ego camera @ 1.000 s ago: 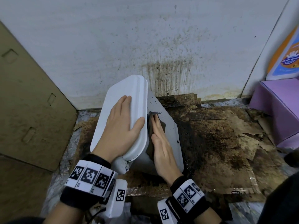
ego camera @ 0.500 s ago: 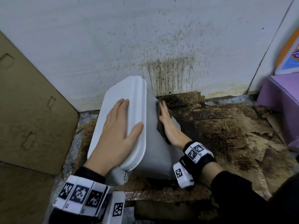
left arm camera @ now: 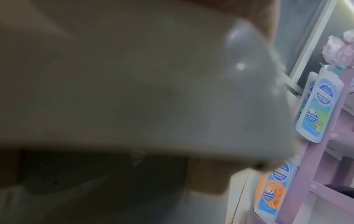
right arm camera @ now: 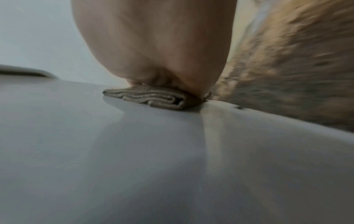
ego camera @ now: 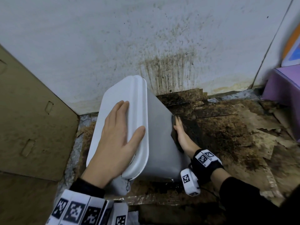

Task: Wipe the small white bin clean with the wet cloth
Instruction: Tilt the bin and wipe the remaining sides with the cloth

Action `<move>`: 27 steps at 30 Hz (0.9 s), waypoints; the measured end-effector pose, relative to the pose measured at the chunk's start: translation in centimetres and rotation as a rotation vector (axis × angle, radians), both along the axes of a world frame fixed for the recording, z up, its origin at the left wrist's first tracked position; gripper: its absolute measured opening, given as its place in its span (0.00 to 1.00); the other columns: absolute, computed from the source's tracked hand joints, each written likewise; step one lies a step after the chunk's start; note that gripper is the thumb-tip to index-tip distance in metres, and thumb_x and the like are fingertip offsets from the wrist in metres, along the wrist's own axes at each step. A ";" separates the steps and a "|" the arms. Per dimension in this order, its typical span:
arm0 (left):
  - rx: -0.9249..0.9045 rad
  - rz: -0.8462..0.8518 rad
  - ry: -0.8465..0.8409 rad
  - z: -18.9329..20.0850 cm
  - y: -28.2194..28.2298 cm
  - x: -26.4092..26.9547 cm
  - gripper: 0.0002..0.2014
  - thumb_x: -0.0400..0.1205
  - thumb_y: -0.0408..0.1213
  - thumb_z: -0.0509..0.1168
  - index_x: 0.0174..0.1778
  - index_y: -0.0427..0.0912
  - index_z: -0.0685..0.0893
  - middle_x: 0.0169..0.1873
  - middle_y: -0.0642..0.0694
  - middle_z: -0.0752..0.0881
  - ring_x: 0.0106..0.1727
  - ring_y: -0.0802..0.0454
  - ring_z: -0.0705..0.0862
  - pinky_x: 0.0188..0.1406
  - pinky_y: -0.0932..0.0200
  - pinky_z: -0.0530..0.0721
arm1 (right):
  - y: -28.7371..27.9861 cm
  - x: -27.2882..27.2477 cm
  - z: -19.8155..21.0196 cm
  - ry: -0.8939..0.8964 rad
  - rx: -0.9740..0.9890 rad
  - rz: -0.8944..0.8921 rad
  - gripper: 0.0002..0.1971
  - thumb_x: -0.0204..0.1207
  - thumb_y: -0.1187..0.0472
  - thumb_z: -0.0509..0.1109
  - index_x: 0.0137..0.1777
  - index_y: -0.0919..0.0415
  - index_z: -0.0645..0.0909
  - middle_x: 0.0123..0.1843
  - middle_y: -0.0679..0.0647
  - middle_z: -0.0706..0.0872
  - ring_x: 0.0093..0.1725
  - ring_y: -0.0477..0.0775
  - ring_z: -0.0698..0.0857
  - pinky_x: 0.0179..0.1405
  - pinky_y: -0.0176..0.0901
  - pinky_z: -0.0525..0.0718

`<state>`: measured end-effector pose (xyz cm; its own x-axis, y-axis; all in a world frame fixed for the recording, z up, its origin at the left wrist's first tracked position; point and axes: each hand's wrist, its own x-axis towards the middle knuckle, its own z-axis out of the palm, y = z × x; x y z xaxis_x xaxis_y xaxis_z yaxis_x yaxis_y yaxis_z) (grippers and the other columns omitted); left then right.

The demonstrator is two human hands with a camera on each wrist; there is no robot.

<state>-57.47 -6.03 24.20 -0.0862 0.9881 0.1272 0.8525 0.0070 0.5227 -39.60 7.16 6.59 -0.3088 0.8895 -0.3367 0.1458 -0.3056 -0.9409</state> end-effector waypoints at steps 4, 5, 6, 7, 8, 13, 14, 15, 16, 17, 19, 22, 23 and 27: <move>0.004 0.006 0.001 0.1 0.1 0.1 0.42 0.81 0.66 0.50 0.90 0.52 0.51 0.88 0.59 0.52 0.88 0.65 0.47 0.84 0.62 0.46 | 1.0 -2.2 6.5 0.110 0.103 0.131 0.27 0.96 0.51 0.42 0.92 0.48 0.42 0.93 0.43 0.40 0.78 0.31 0.57 0.52 0.02 0.57; 0.005 0.004 -0.001 0.1 0.0 0.1 0.42 0.81 0.67 0.50 0.90 0.52 0.51 0.89 0.59 0.52 0.88 0.65 0.47 0.84 0.62 0.46 | 1.1 -2.7 7.9 0.135 0.135 0.166 0.27 0.95 0.49 0.42 0.92 0.46 0.42 0.93 0.41 0.39 0.77 0.28 0.55 0.61 0.06 0.56; 0.005 0.003 -0.002 0.1 0.0 0.1 0.42 0.81 0.67 0.50 0.90 0.53 0.51 0.89 0.59 0.52 0.88 0.65 0.47 0.84 0.63 0.46 | 1.2 -3.2 9.0 0.168 0.170 0.204 0.27 0.95 0.47 0.43 0.92 0.45 0.43 0.93 0.41 0.38 0.79 0.28 0.52 0.72 0.16 0.54; 0.004 0.002 -0.002 0.0 0.0 0.1 0.42 0.81 0.67 0.50 0.90 0.53 0.51 0.89 0.59 0.52 0.88 0.65 0.47 0.84 0.63 0.46 | 1.2 -3.6 10.0 0.206 0.199 0.238 0.29 0.93 0.45 0.45 0.92 0.44 0.44 0.93 0.41 0.38 0.84 0.29 0.48 0.82 0.28 0.51; 0.002 0.005 -0.002 0.0 -0.1 0.0 0.41 0.82 0.66 0.50 0.90 0.53 0.51 0.89 0.60 0.52 0.88 0.65 0.47 0.84 0.62 0.46 | 1.3 -4.0 10.5 0.251 0.207 0.270 0.31 0.91 0.43 0.47 0.92 0.44 0.44 0.93 0.41 0.39 0.88 0.33 0.44 0.87 0.38 0.48; 0.001 0.015 -0.023 0.0 -0.3 -0.4 0.40 0.83 0.64 0.52 0.90 0.55 0.51 0.88 0.61 0.52 0.88 0.66 0.48 0.84 0.61 0.48 | 1.7 -4.1 11.5 0.176 0.243 0.397 0.28 0.95 0.47 0.44 0.91 0.39 0.38 0.92 0.35 0.36 0.82 0.20 0.50 0.82 0.34 0.52; 0.004 0.012 -0.025 0.0 -0.3 -0.4 0.40 0.83 0.65 0.52 0.90 0.54 0.51 0.88 0.61 0.53 0.88 0.66 0.48 0.85 0.61 0.48 | 1.8 -4.0 10.9 0.126 0.283 0.410 0.28 0.95 0.49 0.44 0.91 0.39 0.37 0.91 0.34 0.35 0.84 0.22 0.47 0.82 0.32 0.50; 0.008 0.010 -0.026 0.0 -0.3 -0.5 0.40 0.82 0.65 0.52 0.90 0.54 0.52 0.88 0.60 0.53 0.88 0.66 0.48 0.85 0.61 0.48 | 1.9 -3.6 10.4 0.084 0.321 0.421 0.28 0.96 0.52 0.43 0.91 0.40 0.37 0.91 0.35 0.34 0.87 0.28 0.42 0.85 0.32 0.46; 0.010 0.009 -0.028 0.0 -0.3 -0.6 0.40 0.82 0.65 0.52 0.90 0.53 0.52 0.88 0.60 0.54 0.88 0.65 0.48 0.85 0.60 0.49 | 2.2 -3.2 9.2 0.060 0.328 0.414 0.28 0.96 0.54 0.43 0.91 0.42 0.37 0.91 0.35 0.35 0.88 0.31 0.39 0.86 0.34 0.43; 0.011 0.008 -0.031 0.0 -0.3 -0.7 0.40 0.82 0.65 0.52 0.90 0.53 0.52 0.88 0.59 0.54 0.88 0.65 0.49 0.86 0.59 0.49 | 2.5 -2.8 8.0 0.043 0.305 0.392 0.28 0.96 0.55 0.43 0.91 0.44 0.37 0.92 0.37 0.35 0.88 0.33 0.38 0.87 0.36 0.41; 0.009 0.014 -0.048 -0.1 -0.4 -1.0 0.40 0.82 0.65 0.52 0.89 0.53 0.52 0.88 0.60 0.54 0.88 0.66 0.49 0.87 0.58 0.50 | 3.0 -1.8 5.1 -0.005 0.236 0.321 0.28 0.96 0.58 0.43 0.92 0.50 0.38 0.93 0.43 0.38 0.89 0.38 0.41 0.88 0.39 0.39; 0.005 0.012 -0.072 -0.1 -0.5 -1.5 0.38 0.84 0.64 0.54 0.89 0.56 0.52 0.87 0.63 0.54 0.87 0.68 0.49 0.87 0.56 0.51 | 3.4 -0.1 1.5 -0.049 0.066 0.195 0.27 0.96 0.55 0.43 0.92 0.54 0.42 0.94 0.48 0.46 0.92 0.47 0.48 0.80 0.31 0.47; 0.004 0.011 -0.084 0.0 -0.5 -1.7 0.37 0.84 0.63 0.55 0.89 0.57 0.53 0.87 0.64 0.54 0.87 0.68 0.50 0.87 0.54 0.52 | 3.3 0.3 0.5 -0.048 0.002 0.150 0.28 0.95 0.51 0.42 0.92 0.53 0.43 0.93 0.50 0.49 0.92 0.49 0.52 0.79 0.33 0.53; -0.017 0.028 -0.112 0.1 -0.5 -2.3 0.37 0.84 0.61 0.56 0.88 0.58 0.53 0.86 0.65 0.55 0.87 0.67 0.51 0.88 0.50 0.55 | 3.2 1.3 -3.0 -0.138 -0.091 0.097 0.34 0.90 0.36 0.40 0.92 0.47 0.41 0.93 0.51 0.53 0.91 0.52 0.57 0.89 0.46 0.52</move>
